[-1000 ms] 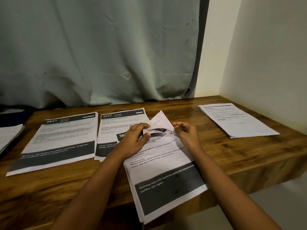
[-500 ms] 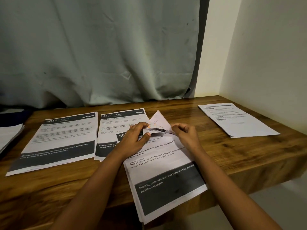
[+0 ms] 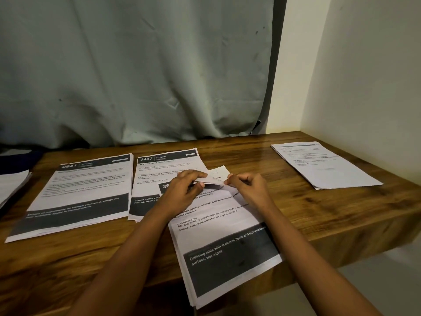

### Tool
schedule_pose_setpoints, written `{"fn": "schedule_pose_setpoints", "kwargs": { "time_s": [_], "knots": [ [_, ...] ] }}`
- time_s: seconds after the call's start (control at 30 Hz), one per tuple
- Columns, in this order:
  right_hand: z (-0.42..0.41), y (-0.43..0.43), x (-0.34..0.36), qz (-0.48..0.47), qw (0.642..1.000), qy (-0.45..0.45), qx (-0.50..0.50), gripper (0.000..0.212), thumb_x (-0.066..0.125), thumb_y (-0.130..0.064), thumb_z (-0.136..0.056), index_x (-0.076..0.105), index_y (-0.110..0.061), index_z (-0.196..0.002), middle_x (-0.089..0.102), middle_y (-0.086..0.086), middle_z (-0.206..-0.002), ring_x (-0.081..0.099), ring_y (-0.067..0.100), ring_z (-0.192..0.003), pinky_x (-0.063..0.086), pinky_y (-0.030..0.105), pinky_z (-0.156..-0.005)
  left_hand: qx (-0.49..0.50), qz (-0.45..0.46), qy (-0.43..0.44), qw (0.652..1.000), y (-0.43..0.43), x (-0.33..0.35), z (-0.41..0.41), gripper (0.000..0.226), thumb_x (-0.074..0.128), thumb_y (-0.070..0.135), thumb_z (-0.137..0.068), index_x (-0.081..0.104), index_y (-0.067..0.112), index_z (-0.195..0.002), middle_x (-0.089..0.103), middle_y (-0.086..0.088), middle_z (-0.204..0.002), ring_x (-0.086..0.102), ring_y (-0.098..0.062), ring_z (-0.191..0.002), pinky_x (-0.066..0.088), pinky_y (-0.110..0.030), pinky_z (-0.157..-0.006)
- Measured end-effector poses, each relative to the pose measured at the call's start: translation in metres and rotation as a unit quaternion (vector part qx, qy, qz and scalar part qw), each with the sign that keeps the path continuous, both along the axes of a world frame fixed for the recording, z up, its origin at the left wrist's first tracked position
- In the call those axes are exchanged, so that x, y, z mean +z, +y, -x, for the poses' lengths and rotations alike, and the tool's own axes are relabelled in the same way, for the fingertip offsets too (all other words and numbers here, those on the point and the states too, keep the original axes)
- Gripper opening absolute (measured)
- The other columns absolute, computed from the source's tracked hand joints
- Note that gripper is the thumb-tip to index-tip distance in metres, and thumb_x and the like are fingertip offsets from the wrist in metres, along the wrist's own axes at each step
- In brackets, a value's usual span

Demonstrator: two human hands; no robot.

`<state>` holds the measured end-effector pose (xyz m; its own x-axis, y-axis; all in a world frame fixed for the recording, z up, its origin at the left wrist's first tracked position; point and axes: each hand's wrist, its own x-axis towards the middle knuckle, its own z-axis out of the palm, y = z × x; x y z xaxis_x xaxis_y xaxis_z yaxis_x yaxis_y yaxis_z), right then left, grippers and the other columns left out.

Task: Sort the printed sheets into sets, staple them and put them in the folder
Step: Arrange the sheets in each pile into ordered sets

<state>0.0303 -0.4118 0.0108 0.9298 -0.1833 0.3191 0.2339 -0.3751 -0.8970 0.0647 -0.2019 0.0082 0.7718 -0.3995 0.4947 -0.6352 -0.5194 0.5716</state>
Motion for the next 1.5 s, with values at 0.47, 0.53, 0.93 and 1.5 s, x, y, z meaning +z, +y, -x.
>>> {"fn": "schedule_pose_setpoints", "kwargs": {
  "time_s": [0.47,0.53,0.93,1.5],
  "knots": [
    [-0.005,-0.004,-0.004,0.005,0.999,-0.009,-0.033,0.02,0.06,-0.027,-0.093,0.067,-0.014,-0.106,0.07,-0.005,-0.096,0.061,-0.003,-0.083,0.045,0.009,-0.068,-0.003,-0.005,0.011,1.0,0.001,-0.001,-0.002,0.031,0.054,0.027,-0.097,0.057,0.025,-0.127,0.052,0.002,-0.131,0.048,-0.007,-0.112,0.038,-0.013,-0.087],
    [-0.003,-0.004,-0.002,-0.028,0.999,-0.029,-0.031,0.019,0.065,-0.02,-0.09,0.067,-0.013,-0.107,0.07,-0.003,-0.096,0.063,0.001,-0.084,0.047,0.008,-0.069,0.001,-0.005,0.016,1.0,0.001,-0.002,-0.002,0.032,0.054,0.028,-0.097,0.056,0.026,-0.129,0.051,0.002,-0.133,0.047,-0.006,-0.113,0.036,-0.009,-0.085],
    [0.006,0.001,0.0,0.017,0.999,-0.013,0.04,0.013,0.071,-0.032,-0.082,0.076,-0.02,-0.081,0.073,-0.002,-0.078,0.068,0.023,-0.08,0.054,0.046,-0.079,0.018,0.008,0.037,0.999,0.0,0.002,0.004,0.051,0.051,0.032,-0.098,0.033,0.035,-0.146,0.045,0.002,-0.141,0.043,-0.012,-0.128,0.037,-0.017,-0.098],
    [-0.001,-0.004,-0.008,0.012,0.998,0.04,-0.039,0.023,0.052,-0.037,-0.096,0.062,-0.019,-0.104,0.069,-0.007,-0.093,0.064,0.012,-0.091,0.051,0.036,-0.085,-0.017,-0.099,0.061,0.993,0.02,0.008,-0.002,0.027,0.069,0.036,-0.084,0.071,0.025,-0.109,0.063,0.003,-0.126,0.054,-0.012,-0.116,0.046,-0.033,-0.099]
  ]
}}
